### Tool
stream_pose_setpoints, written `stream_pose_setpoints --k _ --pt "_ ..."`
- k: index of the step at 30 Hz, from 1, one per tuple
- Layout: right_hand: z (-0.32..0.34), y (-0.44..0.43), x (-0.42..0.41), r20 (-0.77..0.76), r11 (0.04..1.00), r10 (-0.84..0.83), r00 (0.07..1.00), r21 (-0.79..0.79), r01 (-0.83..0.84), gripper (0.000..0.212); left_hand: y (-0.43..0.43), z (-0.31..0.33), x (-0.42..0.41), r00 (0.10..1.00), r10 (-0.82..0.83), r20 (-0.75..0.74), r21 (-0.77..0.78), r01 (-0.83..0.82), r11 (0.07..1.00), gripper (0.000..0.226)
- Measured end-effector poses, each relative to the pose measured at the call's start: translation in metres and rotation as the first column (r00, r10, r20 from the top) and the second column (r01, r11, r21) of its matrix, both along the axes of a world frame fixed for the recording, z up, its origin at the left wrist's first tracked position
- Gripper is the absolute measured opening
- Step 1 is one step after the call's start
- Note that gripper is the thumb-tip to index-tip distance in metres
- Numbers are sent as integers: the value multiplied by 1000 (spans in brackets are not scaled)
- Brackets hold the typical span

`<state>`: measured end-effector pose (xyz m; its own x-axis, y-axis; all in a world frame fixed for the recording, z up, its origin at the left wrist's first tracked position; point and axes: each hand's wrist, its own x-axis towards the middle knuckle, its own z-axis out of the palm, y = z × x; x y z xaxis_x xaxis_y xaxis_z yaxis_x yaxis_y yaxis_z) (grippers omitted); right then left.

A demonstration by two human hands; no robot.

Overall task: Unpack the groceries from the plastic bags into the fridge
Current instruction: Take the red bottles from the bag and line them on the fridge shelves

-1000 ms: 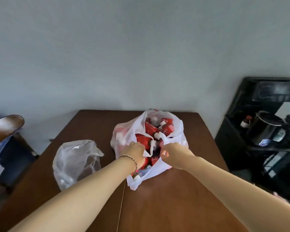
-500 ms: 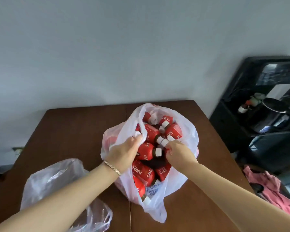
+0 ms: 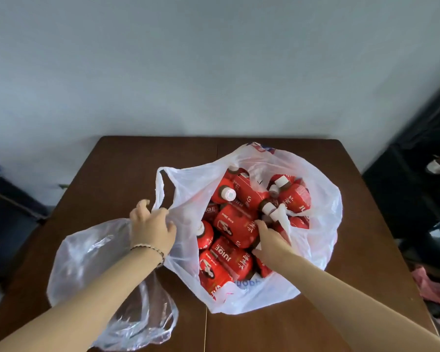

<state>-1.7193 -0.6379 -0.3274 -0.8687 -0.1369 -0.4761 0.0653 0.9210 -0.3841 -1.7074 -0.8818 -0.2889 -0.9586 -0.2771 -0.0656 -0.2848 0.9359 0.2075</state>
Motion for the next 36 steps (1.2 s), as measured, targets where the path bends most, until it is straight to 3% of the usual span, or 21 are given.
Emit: stream_pose_setpoints --k 1,2,3,5,6,8,10,11,14,16,18,26,29,32,36 --pt "-1 0 2 22 1000 -8 1000 -17 8 66 8 2 -2 983 -59 -176 -38 53 998 32" --pt "-1 0 4 25 999 -25 999 -43 26 66 17 3 -2 909 -184 -374 -75 168 983 31" --pt "-1 1 5 12 995 -50 999 -89 51 63 25 5 -3 779 -329 -534 -126 311 942 30" --pt "3 2 8 -23 973 -98 995 -212 91 50 45 7 0 561 -558 -612 -204 569 796 29" --pt "8 1 11 -58 956 -119 991 -276 98 40 56 9 3 542 -635 -550 -175 669 722 32" --pt "23 -4 14 -128 904 -199 972 -406 132 29 78 13 10 636 -715 -290 30 753 658 55" --pt "36 -5 12 -157 851 -310 938 -486 200 27 94 4 12 711 -703 -14 139 698 703 72" --pt "40 -4 11 -172 849 -328 929 -486 210 27 102 0 10 725 -689 14 133 682 719 70" --pt "42 3 9 -160 923 -167 973 -374 97 21 116 -7 3 795 -597 -105 213 604 768 48" --pt "40 7 11 -46 942 -63 997 -332 45 23 120 -11 -3 811 -584 -18 201 575 793 33" --pt "39 11 8 -34 955 -9 999 -298 -2 20 119 -15 -8 816 -571 91 155 555 817 22" --pt "37 6 -13 -191 992 -18 981 -122 -5 34 129 -29 10 838 -540 79 263 504 822 43" --pt "34 21 -14 -344 995 -43 938 74 73 36 129 -33 8 850 -517 103 292 471 833 25" --pt "29 43 -10 -235 968 -109 966 195 157 43 131 -35 6 884 -463 65 363 412 836 16" --pt "23 54 -1 -215 922 0 977 378 83 76 133 -23 1 894 -446 -39 341 432 835 15"
